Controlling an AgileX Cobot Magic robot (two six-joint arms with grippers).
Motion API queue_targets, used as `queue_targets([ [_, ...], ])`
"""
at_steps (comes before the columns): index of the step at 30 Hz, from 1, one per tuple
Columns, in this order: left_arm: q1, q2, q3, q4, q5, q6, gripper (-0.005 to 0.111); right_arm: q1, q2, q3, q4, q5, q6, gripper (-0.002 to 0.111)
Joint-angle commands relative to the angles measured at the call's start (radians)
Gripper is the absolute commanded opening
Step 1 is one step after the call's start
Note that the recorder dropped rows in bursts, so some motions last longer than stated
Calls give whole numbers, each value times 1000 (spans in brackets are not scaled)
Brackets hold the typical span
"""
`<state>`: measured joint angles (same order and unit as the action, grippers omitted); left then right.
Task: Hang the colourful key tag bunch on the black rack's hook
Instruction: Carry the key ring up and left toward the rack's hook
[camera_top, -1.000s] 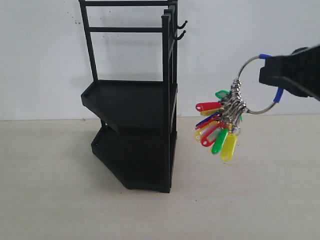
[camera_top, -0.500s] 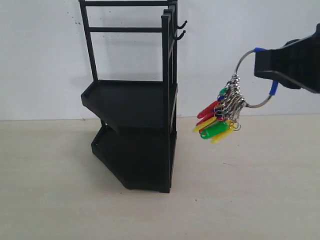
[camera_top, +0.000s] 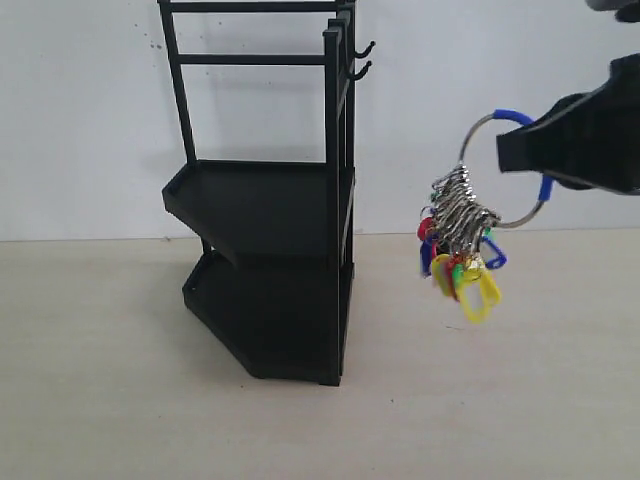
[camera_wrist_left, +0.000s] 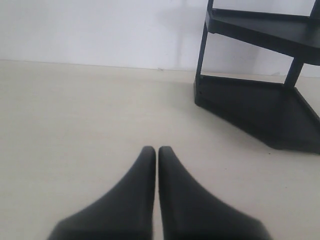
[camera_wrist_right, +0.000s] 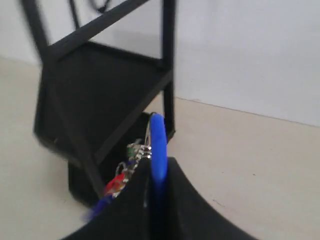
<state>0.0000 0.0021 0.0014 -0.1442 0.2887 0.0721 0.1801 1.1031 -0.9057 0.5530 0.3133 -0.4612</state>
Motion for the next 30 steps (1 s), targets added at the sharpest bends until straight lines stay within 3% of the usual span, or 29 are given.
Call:
queue_targets([
  [1, -1, -2, -1, 3, -4, 3, 4, -8, -12, -15, -80, -81, 120, 0],
  [3, -1, -2, -1, 3, -4, 3, 4, -5, -14, -15, -113, -33, -23, 0],
  [5, -1, -2, -1, 3, -4, 3, 4, -54, -14, -15, -155, -61, 232, 0],
  [6, -1, -2, -1, 3, -4, 3, 4, -47, -14, -15, -138, -46, 194, 0],
  [7, -1, -2, -1, 3, -4, 3, 4, -7, -14, -15, -134, 20, -30, 0],
  [8, -1, -2, -1, 3, -4, 3, 4, 1, -14, -15, -140, 35, -91, 0],
  [10, -1, -2, -1, 3, -4, 3, 4, -57, -14, -15, -211, -67, 273, 0],
  [11, -1, -2, -1, 3, -4, 3, 4, -60, -14, -15, -200, -84, 314, 0],
  [14, -1, -2, -1, 3, -4, 3, 4, 41, -14, -17, -200, -26, -39, 0],
  [17, -1, -2, -1, 3, -4, 3, 4, -44, -14, -17, -202, -154, 326, 0],
  [21, -1, -2, -1, 3, -4, 3, 4, 30, -14, -30, -204, -75, 2, 0],
  [26, -1, -2, -1, 3, -4, 3, 4, -51, -14, -33, -201, -178, 334, 0],
  [28, -1, -2, -1, 3, -4, 3, 4, -25, -14, -42, -201, -125, 236, 0],
  [30, -1, -2, -1, 3, -4, 3, 4, 23, -14, -51, -201, -59, 1, 0],
])
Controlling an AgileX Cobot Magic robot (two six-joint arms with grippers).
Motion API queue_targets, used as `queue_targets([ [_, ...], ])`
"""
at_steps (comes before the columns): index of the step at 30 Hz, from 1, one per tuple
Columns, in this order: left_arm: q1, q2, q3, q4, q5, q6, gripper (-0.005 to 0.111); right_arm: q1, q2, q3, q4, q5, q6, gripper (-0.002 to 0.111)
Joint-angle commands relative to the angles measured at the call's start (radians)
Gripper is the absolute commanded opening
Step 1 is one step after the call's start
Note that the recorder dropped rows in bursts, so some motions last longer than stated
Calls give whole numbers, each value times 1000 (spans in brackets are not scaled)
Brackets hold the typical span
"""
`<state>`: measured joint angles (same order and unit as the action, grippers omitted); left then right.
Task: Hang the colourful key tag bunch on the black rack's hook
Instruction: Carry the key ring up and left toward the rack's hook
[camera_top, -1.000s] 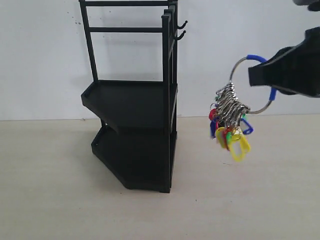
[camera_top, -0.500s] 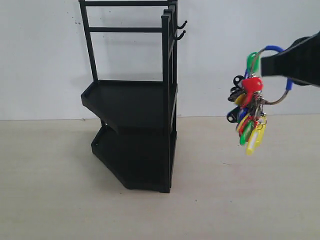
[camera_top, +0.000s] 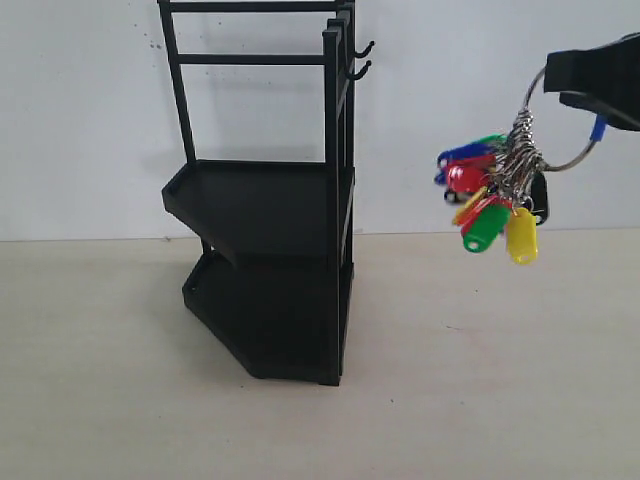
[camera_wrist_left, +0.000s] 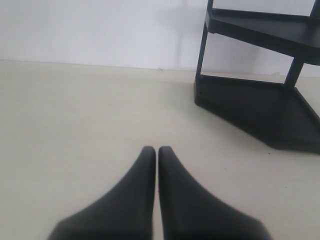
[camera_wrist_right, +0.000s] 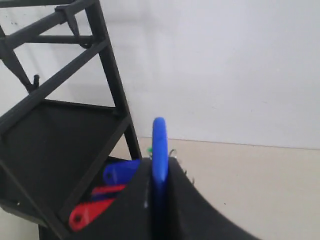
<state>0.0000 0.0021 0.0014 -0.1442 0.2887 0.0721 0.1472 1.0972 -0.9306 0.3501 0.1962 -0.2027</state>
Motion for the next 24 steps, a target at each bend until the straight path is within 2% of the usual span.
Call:
queue_targets([
  [1, -1, -2, -1, 3, -4, 3, 4, 61, -8, -27, 2, 58, -275, 0],
  [6, -1, -2, -1, 3, -4, 3, 4, 0, -8, -27, 2, -63, 78, 0],
  [7, -1, -2, -1, 3, -4, 3, 4, 13, -8, -27, 2, -52, 62, 0],
  [10, -1, -2, -1, 3, -4, 3, 4, 77, -8, -27, 2, 17, -182, 0],
  [11, -1, -2, -1, 3, -4, 3, 4, 82, -8, -27, 2, 17, -203, 0],
  [16, -1, -2, -1, 3, -4, 3, 4, 34, -6, -27, 3, -77, 64, 0],
  [20, -1, -2, -1, 3, -4, 3, 4, 63, -2, -27, 1, -5, -53, 0],
  [24, -1, -2, -1, 3, -4, 3, 4, 63, -4, -27, 15, -11, -32, 0],
])
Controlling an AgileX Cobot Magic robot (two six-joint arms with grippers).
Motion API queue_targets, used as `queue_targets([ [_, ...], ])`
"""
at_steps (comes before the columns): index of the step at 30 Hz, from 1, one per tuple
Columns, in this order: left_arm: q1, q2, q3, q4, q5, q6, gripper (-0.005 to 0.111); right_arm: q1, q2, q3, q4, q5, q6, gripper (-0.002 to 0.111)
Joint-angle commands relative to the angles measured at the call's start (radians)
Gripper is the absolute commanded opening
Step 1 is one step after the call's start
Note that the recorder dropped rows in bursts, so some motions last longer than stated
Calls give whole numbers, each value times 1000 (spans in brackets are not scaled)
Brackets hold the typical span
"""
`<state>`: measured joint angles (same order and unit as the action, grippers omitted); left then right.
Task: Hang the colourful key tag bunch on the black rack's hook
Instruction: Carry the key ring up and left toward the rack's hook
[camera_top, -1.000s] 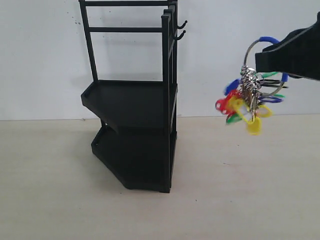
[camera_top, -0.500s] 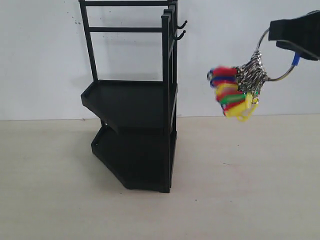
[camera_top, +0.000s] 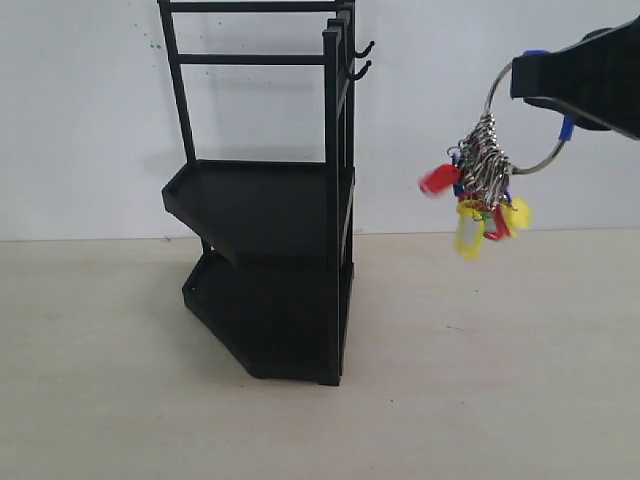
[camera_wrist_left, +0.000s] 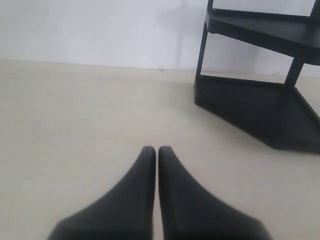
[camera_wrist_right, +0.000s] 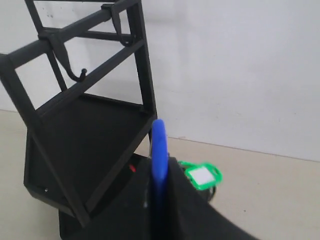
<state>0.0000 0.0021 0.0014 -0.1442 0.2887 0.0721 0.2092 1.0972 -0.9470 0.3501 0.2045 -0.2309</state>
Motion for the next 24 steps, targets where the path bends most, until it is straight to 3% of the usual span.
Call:
queue_targets([
  [1, -1, -2, -1, 3, -4, 3, 4, 1, -4, -11, 22, -16, -4, 0],
  [10, -1, -2, -1, 3, -4, 3, 4, 124, -4, -11, 100, -210, -39, 0],
  [17, -1, -2, -1, 3, -4, 3, 4, 129, 22, -27, 114, -268, -28, 0],
  [24, -1, -2, -1, 3, -4, 3, 4, 129, 159, -164, 136, -172, -27, 0],
])
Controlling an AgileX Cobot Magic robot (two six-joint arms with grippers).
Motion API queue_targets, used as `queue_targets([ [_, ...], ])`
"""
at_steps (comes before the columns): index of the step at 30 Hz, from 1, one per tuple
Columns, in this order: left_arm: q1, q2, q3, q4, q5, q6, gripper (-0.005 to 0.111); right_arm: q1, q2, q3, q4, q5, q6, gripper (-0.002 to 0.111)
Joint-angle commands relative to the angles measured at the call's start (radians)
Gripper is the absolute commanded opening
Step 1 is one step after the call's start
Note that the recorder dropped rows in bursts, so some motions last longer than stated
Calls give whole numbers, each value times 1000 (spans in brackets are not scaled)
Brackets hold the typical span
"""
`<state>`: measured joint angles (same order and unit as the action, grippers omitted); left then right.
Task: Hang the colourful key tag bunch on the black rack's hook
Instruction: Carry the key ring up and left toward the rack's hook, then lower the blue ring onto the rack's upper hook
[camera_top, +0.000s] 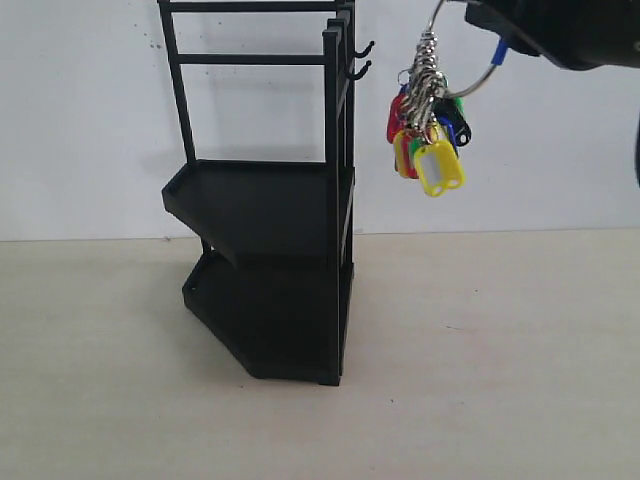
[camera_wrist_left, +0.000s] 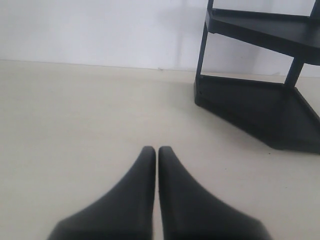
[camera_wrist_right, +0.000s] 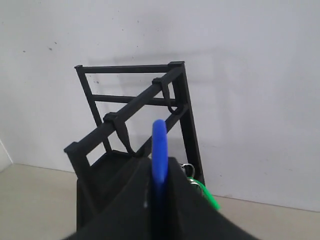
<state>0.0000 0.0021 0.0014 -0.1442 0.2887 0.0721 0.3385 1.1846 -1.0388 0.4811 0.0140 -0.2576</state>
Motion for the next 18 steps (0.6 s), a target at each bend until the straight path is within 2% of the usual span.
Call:
queue_targets([
  [1, -1, -2, -1, 3, -4, 3, 4, 0, 93, -89, 5, 14, -6, 0],
  [11, -1, -2, -1, 3, -4, 3, 4, 0, 184, -153, 3, -39, -63, 0],
  [18, -1, -2, -1, 3, -4, 3, 4, 0, 221, -153, 5, -59, -194, 0],
])
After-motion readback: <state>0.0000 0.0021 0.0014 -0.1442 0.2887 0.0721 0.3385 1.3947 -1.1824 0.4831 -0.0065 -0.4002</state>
